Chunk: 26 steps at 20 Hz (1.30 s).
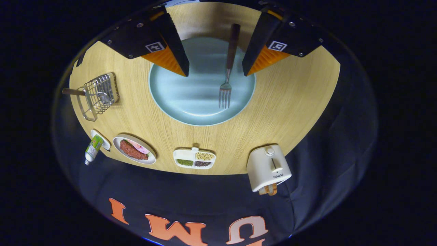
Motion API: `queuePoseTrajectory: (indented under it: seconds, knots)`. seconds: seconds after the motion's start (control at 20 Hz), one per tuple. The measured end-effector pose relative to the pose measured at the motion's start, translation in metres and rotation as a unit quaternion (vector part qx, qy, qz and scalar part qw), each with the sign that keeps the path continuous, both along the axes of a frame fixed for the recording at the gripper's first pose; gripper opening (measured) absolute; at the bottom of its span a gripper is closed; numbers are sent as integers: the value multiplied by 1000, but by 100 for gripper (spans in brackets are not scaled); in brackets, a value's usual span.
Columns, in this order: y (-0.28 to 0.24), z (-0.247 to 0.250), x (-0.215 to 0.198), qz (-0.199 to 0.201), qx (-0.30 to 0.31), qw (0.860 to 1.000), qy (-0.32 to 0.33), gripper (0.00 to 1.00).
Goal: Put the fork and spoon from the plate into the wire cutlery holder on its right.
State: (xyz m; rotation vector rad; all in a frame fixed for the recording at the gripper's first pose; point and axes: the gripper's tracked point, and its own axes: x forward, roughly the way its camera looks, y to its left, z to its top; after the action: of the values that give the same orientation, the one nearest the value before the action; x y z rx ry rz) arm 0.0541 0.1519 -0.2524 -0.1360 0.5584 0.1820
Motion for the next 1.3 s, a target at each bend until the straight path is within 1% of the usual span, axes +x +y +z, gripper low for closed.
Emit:
queuePoseTrajectory:
  seconds: [0.1, 0.15, 0.3, 0.35, 0.4, 0.45, 0.5, 0.55, 0.6, 0.65, 0.75, 0.8, 0.85, 0.95, 1.15, 1.3]
  knots:
    - [2, -7, 3, -6, 3, 1000, -6, 89]
    - [4, -11, 3, -7, 6, 1000, -6, 84]
    - [8, -21, 1, -4, 12, 1000, 2, 74]
    - [9, -24, -1, -4, 15, 1000, 5, 68]
    - [9, -26, -1, -4, 15, 1000, 7, 65]
    - [10, -26, 0, -3, 16, 1000, 8, 59]
    - [11, -27, 0, -3, 16, 1000, 10, 56]
    - [10, -29, 0, -4, 15, 1000, 11, 50]
    - [10, -31, 0, -4, 16, 1000, 15, 47]
    - [10, -32, 1, -3, 19, 1000, 17, 40]
    - [11, -35, 1, -2, 21, 1000, 21, 30]
    - [10, -37, 2, 0, 20, 1000, 22, 27]
    - [10, -37, 2, 2, 19, 1000, 23, 19]
    - [11, -37, 2, 7, 21, 999, 24, 11]
    - [8, -36, 5, 5, 24, 999, 28, 5]
    - [3, -28, 2, 7, 39, 998, 43, 3]
